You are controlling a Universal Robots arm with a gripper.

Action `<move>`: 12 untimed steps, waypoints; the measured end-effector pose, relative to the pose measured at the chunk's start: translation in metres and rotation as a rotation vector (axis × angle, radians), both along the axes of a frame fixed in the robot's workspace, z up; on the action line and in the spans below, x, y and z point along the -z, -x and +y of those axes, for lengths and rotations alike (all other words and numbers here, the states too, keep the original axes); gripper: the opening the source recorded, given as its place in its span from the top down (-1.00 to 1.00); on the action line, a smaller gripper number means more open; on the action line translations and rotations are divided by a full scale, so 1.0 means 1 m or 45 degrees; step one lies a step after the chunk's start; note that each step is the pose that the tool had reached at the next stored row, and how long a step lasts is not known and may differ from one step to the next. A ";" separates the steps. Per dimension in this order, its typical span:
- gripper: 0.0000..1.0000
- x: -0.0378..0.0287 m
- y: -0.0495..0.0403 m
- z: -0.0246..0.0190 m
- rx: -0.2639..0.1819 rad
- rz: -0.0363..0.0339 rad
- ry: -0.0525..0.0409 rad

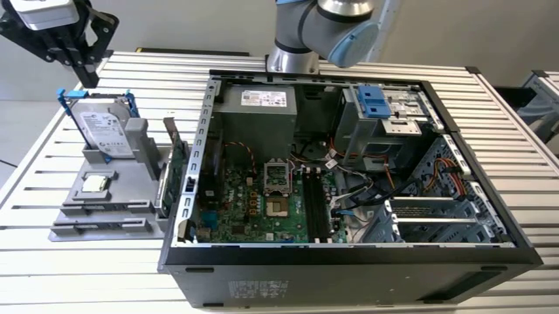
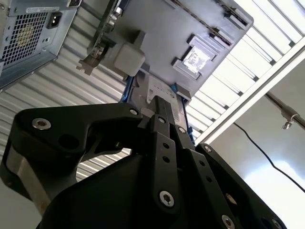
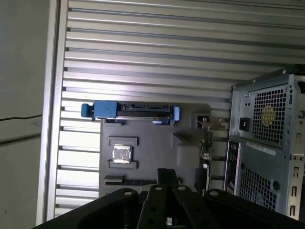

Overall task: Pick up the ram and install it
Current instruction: 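Reach for the ram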

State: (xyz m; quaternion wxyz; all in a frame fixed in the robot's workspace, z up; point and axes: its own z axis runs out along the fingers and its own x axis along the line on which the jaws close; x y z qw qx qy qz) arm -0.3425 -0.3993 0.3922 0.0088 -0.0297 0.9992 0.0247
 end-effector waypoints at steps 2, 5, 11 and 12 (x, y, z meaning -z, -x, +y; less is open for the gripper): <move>1.00 0.0000 0.0002 0.0000 -0.002 0.0001 0.000; 1.00 0.0000 0.0004 0.0000 -0.002 0.0000 0.000; 1.00 0.0000 0.0005 -0.0009 -0.002 0.0002 0.000; 1.00 0.0000 0.0005 -0.0016 -0.002 0.0000 0.000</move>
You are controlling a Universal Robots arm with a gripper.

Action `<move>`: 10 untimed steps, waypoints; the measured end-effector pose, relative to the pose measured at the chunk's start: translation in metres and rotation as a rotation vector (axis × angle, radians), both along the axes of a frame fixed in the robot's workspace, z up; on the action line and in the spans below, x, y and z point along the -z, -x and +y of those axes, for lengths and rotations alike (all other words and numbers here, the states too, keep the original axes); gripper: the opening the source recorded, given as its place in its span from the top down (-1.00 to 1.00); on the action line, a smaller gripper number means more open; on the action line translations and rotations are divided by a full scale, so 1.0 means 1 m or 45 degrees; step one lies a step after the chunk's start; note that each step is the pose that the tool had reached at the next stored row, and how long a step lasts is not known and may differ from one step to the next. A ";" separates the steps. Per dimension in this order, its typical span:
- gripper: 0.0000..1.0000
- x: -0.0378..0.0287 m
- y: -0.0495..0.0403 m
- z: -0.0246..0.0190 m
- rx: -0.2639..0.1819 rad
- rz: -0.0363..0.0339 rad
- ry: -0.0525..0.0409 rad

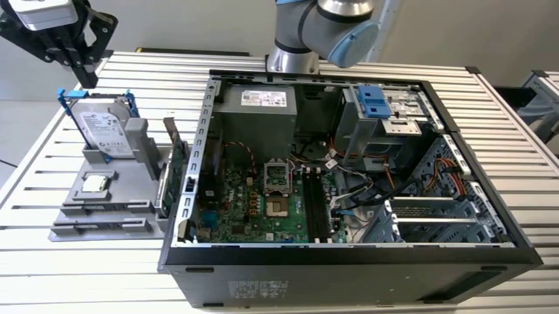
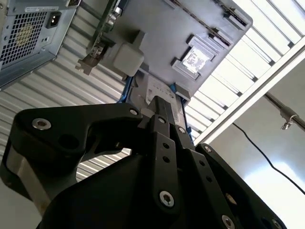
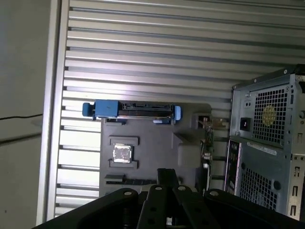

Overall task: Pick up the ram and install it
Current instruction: 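Reach for the ram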

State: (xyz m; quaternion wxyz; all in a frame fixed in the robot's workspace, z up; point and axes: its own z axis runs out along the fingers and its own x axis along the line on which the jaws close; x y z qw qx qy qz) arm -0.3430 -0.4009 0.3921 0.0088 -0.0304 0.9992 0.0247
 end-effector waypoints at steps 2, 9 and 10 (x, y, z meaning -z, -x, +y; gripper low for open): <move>1.00 0.0000 0.0000 -0.0020 0.000 0.0001 0.000; 1.00 0.0000 0.0000 -0.0114 -0.001 0.0002 0.000; 1.00 0.0000 0.0000 -0.0128 -0.001 0.0002 0.000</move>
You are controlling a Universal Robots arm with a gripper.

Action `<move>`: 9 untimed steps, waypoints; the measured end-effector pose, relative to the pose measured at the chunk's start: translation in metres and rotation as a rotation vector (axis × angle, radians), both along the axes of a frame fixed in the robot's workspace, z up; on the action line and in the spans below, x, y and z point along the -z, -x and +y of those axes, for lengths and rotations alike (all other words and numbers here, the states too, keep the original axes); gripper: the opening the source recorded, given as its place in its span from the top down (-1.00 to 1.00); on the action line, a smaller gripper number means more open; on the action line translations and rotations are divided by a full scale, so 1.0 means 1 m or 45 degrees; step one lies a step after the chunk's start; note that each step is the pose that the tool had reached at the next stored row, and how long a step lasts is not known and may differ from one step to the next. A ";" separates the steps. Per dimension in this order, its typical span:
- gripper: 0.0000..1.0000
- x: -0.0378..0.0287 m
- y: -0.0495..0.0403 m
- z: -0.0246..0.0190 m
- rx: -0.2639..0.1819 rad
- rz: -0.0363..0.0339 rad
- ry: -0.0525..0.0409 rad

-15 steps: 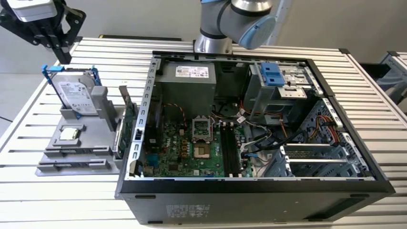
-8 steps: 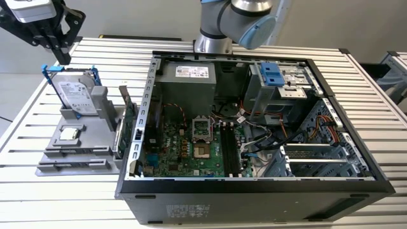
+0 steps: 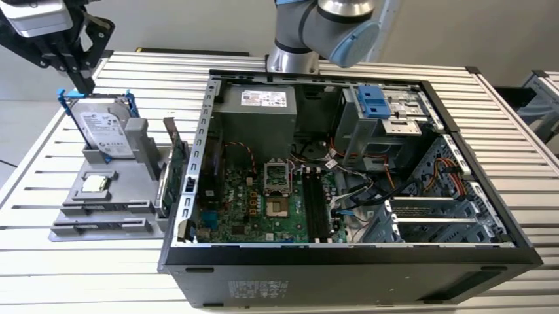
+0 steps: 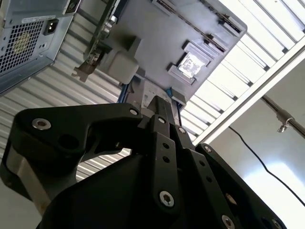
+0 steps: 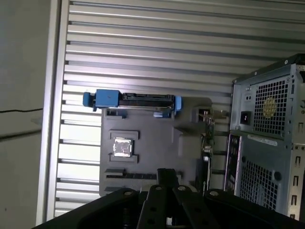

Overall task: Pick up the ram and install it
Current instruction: 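Reach for the ram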

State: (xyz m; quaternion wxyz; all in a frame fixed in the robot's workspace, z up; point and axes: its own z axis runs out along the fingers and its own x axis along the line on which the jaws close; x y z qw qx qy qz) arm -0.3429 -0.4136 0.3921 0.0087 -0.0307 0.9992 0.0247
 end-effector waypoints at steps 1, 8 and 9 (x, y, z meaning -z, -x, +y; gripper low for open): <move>1.00 0.0000 0.0000 -0.0014 0.000 0.0001 0.000; 1.00 0.0000 0.0000 -0.0101 0.000 0.0002 0.000; 1.00 0.0000 0.0000 -0.0114 0.000 0.0002 0.000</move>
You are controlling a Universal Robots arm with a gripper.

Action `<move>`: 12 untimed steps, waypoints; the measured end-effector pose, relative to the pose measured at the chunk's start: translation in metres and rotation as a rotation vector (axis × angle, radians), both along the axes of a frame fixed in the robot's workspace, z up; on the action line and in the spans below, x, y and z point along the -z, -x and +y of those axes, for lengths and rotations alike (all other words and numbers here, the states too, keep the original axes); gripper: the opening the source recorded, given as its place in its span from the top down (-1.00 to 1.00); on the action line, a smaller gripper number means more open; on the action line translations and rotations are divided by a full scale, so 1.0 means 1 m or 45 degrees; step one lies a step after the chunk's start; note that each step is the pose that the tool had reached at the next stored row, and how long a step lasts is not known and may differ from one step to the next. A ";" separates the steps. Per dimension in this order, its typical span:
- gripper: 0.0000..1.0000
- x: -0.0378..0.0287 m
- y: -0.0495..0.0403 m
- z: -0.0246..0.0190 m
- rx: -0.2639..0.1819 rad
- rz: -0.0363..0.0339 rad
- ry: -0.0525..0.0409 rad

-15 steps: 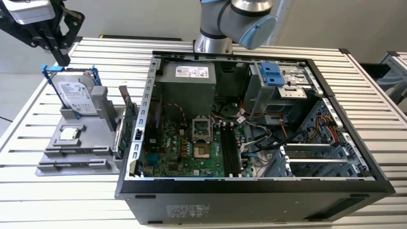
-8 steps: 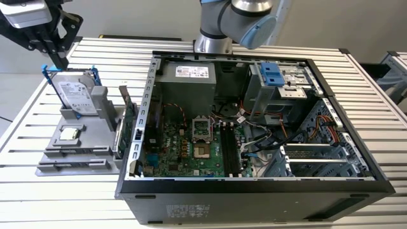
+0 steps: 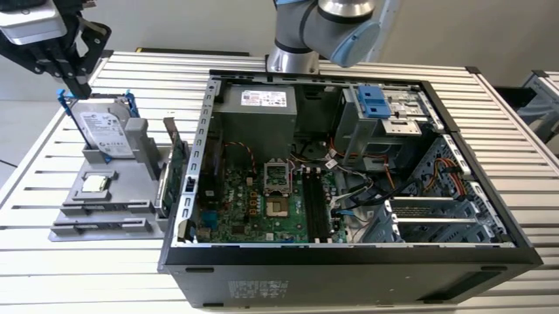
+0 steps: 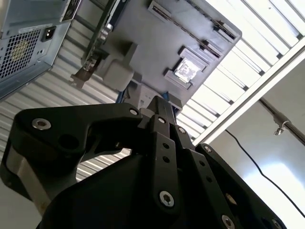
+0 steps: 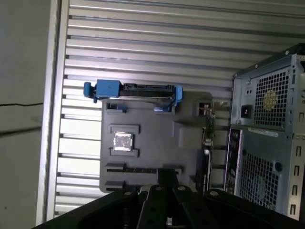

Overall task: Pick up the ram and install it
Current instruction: 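Reach for the ram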

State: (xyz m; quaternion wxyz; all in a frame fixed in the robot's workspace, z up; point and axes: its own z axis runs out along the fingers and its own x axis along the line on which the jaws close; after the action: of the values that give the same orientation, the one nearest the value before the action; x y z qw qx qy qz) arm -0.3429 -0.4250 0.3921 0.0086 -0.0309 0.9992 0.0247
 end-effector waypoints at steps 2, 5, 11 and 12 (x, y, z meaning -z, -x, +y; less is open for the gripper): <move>1.00 0.0000 0.0000 -0.0029 0.000 0.0000 0.000; 1.00 0.0000 0.0000 -0.0075 0.000 0.0001 0.000; 1.00 0.0000 0.0000 -0.0186 0.000 0.0001 0.000; 1.00 0.0000 0.0001 -0.0204 0.000 0.0002 0.000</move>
State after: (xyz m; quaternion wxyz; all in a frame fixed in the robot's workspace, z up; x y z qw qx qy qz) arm -0.3431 -0.4455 0.3921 0.0085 -0.0309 0.9992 0.0247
